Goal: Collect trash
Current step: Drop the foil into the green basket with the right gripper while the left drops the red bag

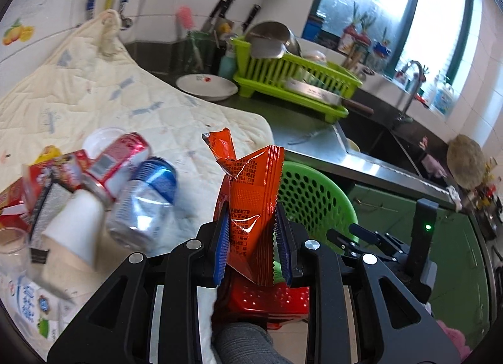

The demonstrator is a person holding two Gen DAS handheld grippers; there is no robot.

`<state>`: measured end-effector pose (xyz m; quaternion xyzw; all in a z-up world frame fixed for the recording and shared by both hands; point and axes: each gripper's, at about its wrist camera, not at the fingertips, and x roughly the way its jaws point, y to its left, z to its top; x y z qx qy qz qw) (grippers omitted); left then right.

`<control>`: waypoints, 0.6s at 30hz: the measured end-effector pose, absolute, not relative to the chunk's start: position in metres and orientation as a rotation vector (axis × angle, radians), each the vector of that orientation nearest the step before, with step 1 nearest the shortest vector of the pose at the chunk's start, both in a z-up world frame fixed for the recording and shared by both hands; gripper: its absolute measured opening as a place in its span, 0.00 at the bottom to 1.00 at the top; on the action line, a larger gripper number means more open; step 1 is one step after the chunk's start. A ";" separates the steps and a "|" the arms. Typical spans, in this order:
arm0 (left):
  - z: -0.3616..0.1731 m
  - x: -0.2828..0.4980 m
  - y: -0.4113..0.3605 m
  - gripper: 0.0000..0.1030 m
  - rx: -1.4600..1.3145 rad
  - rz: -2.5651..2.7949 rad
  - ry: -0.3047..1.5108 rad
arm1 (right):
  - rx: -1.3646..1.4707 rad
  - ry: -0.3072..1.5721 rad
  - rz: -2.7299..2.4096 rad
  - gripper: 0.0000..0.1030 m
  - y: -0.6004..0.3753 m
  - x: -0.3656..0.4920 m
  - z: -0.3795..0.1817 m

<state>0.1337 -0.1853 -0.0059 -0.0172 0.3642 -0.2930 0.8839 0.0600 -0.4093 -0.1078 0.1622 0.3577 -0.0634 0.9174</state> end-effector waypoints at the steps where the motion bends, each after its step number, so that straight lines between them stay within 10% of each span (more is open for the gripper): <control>1: -0.008 0.135 -0.192 0.26 -0.028 -0.621 0.766 | 0.334 0.733 -0.133 0.62 -0.411 0.058 -0.107; 18: -0.058 0.149 -0.279 0.29 0.076 -0.714 0.895 | 0.332 0.655 -0.194 0.75 -0.429 0.008 -0.083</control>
